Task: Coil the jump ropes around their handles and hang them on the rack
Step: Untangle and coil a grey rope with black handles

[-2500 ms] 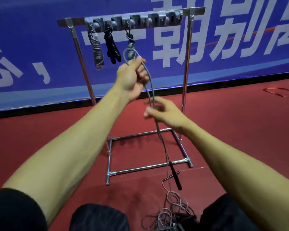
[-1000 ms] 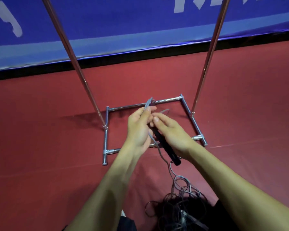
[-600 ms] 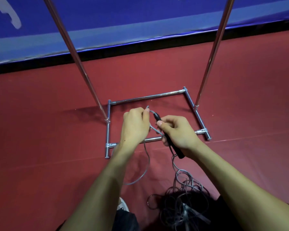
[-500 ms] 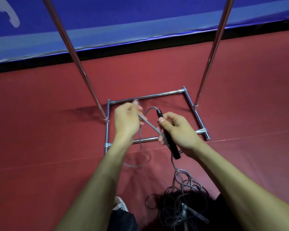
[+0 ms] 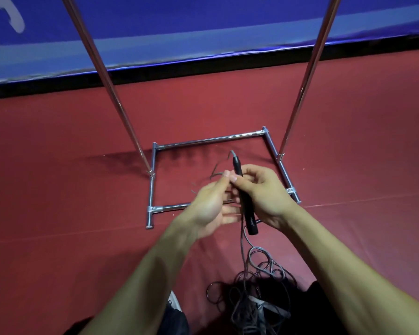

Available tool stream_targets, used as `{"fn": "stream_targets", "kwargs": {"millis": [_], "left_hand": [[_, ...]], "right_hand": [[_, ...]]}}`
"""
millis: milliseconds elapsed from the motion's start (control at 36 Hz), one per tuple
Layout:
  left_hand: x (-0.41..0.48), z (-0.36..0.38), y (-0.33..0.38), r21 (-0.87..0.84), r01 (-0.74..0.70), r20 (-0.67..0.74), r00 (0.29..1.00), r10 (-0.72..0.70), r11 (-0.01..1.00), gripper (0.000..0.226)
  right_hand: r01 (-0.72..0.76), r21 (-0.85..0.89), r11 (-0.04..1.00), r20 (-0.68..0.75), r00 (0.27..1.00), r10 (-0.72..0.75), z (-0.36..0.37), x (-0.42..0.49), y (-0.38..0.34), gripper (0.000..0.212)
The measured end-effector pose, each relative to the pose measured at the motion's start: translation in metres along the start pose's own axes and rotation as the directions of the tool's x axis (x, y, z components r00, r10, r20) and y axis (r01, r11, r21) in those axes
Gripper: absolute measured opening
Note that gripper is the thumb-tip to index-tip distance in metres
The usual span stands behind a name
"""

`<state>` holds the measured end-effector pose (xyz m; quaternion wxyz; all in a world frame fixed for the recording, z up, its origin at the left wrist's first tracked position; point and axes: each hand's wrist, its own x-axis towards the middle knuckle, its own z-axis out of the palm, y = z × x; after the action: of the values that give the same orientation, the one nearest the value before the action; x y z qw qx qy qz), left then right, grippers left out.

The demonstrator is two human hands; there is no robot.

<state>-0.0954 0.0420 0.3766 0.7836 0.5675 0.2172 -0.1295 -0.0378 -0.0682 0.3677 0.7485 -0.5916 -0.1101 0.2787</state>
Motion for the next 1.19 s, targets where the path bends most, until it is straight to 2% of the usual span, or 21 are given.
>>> {"fn": "stream_targets", "kwargs": {"millis": [56,111,139,194,222,250,306,361,417,500,639,667,722,806,861,917,1000,1056,1111,1139,1194], "left_hand": [[0.000,0.003,-0.001,-0.015,-0.006,0.052,0.999,0.007,1.000,0.026],[0.004,-0.002,-0.003,0.143,-0.071,0.096,0.994,0.057,0.987,0.012],[0.006,-0.005,-0.004,0.312,-0.132,0.108,0.989,0.104,0.941,0.006],[0.010,-0.011,-0.007,0.591,-0.241,0.119,0.970,0.212,0.770,0.009],[0.010,-0.012,-0.008,0.641,-0.274,0.126,0.959,0.253,0.717,0.014],[0.009,-0.011,-0.007,0.621,-0.290,0.119,0.953,0.278,0.728,0.019],[0.004,-0.004,-0.004,0.397,-0.293,0.052,0.953,0.298,0.870,0.023],[0.003,0.004,0.002,0.053,-0.289,-0.064,0.954,0.292,0.956,0.023],[0.008,0.005,0.010,-0.195,-0.320,-0.179,0.941,0.287,0.927,0.024],[0.014,-0.005,0.026,-0.414,-0.377,-0.276,0.919,0.281,0.828,0.023],[0.012,-0.042,0.059,-0.504,-0.569,-0.418,0.819,0.393,0.649,0.023],[0.012,-0.051,0.061,-0.482,-0.590,-0.447,0.801,0.398,0.648,0.022],[0.011,-0.061,0.054,-0.374,-0.520,-0.427,0.831,0.356,0.768,0.023],[0.010,-0.055,0.018,-0.130,-0.149,-0.264,0.958,0.110,0.980,0.028],[0.004,-0.040,-0.001,0.012,0.053,-0.082,0.995,-0.051,0.999,0.028],[-0.006,-0.024,-0.011,0.044,0.114,0.067,0.991,-0.117,0.993,0.031],[-0.009,-0.013,-0.015,0.168,-0.027,0.076,0.997,0.014,0.985,0.021],[-0.005,-0.015,-0.015,0.373,-0.160,0.064,0.987,0.147,0.914,0.014],[-0.001,-0.019,-0.013,0.535,-0.250,0.069,0.965,0.253,0.807,0.015],[0.000,-0.018,-0.012,0.571,-0.274,0.069,0.955,0.288,0.774,0.015],[-0.001,-0.013,-0.010,0.523,-0.276,0.039,0.953,0.302,0.806,0.016]], "right_hand": [[0.006,0.067,0.998,-0.049,0.999,-0.003,-0.002,0.001,-0.002,0.008],[0.007,0.132,0.991,-0.105,0.994,0.007,-0.006,0.003,-0.005,0.008],[0.008,0.135,0.991,-0.126,0.992,0.010,-0.008,0.003,-0.007,0.009],[0.017,0.100,0.995,-0.165,0.986,0.000,-0.012,0.003,-0.010,0.011],[0.024,0.076,0.997,-0.179,0.984,-0.010,-0.013,0.003,-0.011,0.012],[0.028,0.047,0.999,-0.189,0.982,-0.019,-0.014,0.003,-0.012,0.012],[0.038,0.010,0.999,-0.200,0.979,-0.035,-0.013,0.002,-0.011,0.014],[0.018,0.075,0.997,-0.194,0.981,-0.003,-0.010,0.000,-0.008,0.014],[-0.059,0.109,0.992,-0.117,0.991,0.071,-0.002,-0.006,-0.003,0.012],[-0.181,0.098,0.979,0.088,0.981,0.172,0.012,-0.016,0.005,0.018],[-0.100,-0.324,0.941,0.201,0.964,0.172,0.005,-0.022,0.015,0.017],[-0.094,-0.343,0.935,0.187,0.968,0.166,0.004,-0.022,0.017,0.019],[-0.094,-0.309,0.946,0.126,0.982,0.138,0.003,-0.020,0.017,0.022],[-0.078,-0.170,0.982,0.046,0.995,0.086,0.006,-0.012,0.013,0.023],[-0.087,-0.032,0.996,0.009,0.996,0.087,0.009,-0.008,0.008,0.021],[-0.087,0.056,0.995,-0.027,0.996,0.089,0.012,-0.005,0.002,0.020],[-0.071,0.156,0.985,-0.048,0.996,0.079,0.008,-0.005,-0.005,0.022],[-0.067,0.160,0.985,-0.055,0.996,0.077,0.003,-0.007,-0.009,0.021],[-0.048,0.076,0.996,-0.087,0.995,0.054,-0.004,-0.007,-0.011,0.020],[-0.039,0.042,0.998,-0.100,0.994,0.043,-0.006,-0.007,-0.011,0.020],[-0.028,0.023,0.999,-0.125,0.992,0.031,-0.008,-0.006,-0.013,0.020]]}}
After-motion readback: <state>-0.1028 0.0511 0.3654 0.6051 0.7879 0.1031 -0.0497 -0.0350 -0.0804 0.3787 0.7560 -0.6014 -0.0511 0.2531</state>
